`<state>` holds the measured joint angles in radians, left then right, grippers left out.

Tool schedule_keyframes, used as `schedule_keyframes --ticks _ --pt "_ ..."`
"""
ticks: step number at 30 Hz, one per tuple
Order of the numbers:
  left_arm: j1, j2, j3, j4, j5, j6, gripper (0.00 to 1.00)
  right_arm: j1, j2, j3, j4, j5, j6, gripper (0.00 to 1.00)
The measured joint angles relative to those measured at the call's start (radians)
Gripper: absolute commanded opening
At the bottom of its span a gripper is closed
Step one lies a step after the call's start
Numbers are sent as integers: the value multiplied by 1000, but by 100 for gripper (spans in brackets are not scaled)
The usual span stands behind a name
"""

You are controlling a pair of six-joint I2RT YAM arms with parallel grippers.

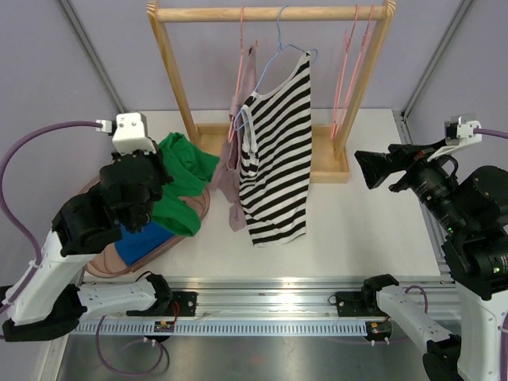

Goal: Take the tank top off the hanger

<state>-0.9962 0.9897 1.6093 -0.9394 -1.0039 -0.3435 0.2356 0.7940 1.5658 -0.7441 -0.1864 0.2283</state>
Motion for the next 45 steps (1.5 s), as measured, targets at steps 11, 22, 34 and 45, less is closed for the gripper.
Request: schedule_keyframes --ticks 11,22,34,45 --pt "432 24 -92 65 141 51 0 0 37 19 26 -61 5 99" --pt "612 109 -146 76 297 51 54 0 49 23 81 -78 14 100" --pt "635 103 -147 87 363 22 99 0 285 99 180 -245 164 99" --pt "632 -26 -249 72 624 57 99 179 571 286 129 -18 240 92"
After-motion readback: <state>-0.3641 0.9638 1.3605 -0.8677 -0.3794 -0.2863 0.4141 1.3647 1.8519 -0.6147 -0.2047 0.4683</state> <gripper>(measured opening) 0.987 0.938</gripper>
